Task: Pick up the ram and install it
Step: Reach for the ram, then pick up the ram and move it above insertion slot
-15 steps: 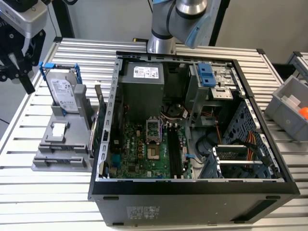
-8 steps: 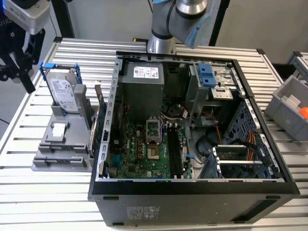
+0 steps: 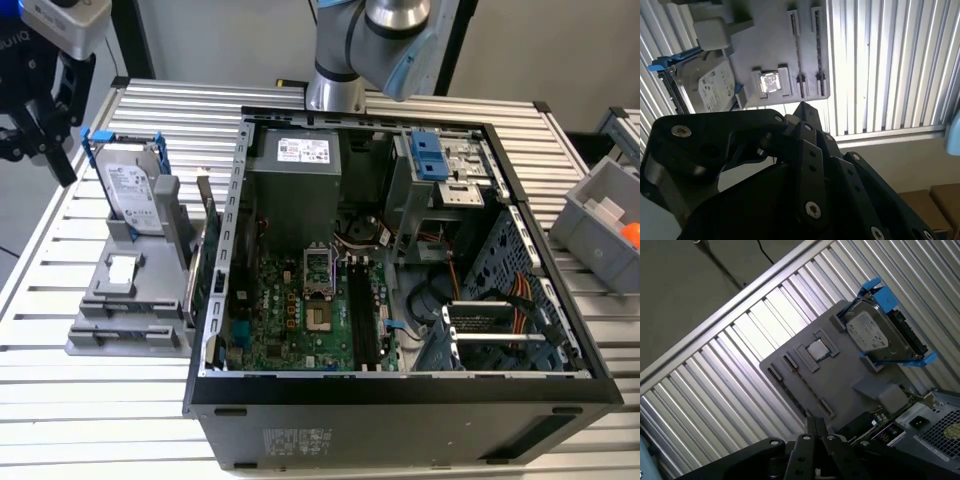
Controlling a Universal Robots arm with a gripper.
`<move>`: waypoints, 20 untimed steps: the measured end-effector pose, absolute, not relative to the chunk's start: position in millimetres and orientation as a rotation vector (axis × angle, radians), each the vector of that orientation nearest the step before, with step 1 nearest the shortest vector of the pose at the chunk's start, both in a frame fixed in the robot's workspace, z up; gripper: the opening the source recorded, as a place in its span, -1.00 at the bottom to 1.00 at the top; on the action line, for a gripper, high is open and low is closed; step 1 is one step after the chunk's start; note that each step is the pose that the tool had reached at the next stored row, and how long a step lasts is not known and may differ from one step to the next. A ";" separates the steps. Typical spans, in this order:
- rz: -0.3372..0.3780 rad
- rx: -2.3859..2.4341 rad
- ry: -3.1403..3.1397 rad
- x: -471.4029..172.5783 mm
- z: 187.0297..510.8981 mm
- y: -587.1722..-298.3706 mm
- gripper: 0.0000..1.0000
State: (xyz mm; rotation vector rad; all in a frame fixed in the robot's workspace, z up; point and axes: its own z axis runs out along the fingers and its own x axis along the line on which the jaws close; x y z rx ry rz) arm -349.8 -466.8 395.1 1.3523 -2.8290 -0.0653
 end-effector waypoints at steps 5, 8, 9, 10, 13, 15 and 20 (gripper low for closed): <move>-0.065 1.403 -2.803 -349.8 395.1 -462.2 -1.00; -0.065 1.434 -2.787 -349.8 395.1 -459.5 -1.00; -0.065 1.445 -2.781 -349.8 395.1 -458.6 -1.00; -0.065 1.456 -2.775 -349.8 395.1 -458.0 -1.00; -0.065 1.492 -2.755 -349.8 395.1 -456.9 -1.00; -0.065 1.523 -2.738 -349.8 395.1 -456.5 -1.00; -0.064 1.602 -2.691 -349.8 395.1 -455.8 -1.00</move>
